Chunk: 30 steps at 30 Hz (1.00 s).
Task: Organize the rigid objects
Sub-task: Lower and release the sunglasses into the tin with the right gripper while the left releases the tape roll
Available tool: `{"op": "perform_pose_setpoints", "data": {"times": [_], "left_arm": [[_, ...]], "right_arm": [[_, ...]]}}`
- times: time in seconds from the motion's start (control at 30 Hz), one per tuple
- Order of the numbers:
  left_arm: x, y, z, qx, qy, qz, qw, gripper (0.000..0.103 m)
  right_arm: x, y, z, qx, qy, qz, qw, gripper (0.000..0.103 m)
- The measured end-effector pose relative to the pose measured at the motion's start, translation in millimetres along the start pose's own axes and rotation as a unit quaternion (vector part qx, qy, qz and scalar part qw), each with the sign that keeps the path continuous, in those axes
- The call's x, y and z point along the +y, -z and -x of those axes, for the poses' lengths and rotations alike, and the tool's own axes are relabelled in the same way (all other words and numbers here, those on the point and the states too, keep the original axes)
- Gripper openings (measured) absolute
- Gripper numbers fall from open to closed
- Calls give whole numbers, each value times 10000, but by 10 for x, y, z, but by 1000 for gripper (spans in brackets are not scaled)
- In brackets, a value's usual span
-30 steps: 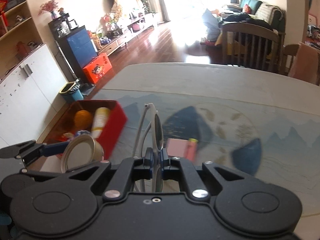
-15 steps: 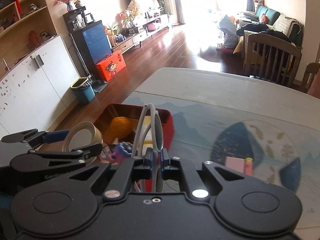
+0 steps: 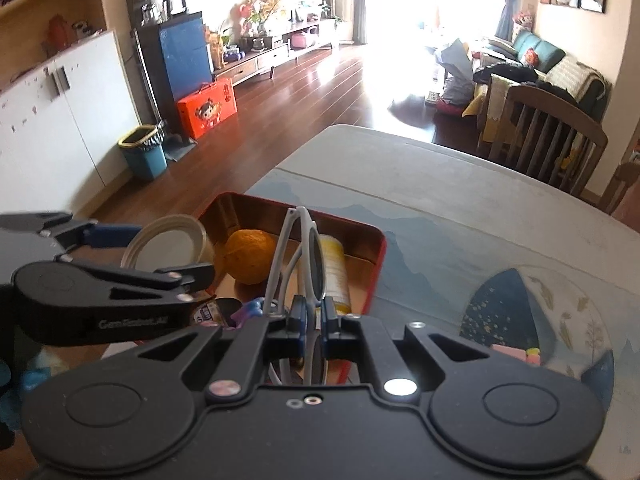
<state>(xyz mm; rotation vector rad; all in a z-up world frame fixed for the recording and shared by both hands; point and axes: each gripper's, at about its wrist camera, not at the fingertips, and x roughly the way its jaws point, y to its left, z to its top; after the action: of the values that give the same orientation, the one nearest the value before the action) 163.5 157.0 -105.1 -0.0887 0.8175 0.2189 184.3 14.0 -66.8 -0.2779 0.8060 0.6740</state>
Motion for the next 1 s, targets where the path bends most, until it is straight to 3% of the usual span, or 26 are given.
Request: {"op": "perform_pose_setpoints", "data": {"times": [0.47,1.0], "left_arm": [[-55,79,-212,168,191,-349,9991,77],[-143,95,-221,136,53,-451,9989,78]], "right_arm": [[192,76,-259,287,203,191,9992,8],[133,149,-55,281,-220,-132,9993,28]]}}
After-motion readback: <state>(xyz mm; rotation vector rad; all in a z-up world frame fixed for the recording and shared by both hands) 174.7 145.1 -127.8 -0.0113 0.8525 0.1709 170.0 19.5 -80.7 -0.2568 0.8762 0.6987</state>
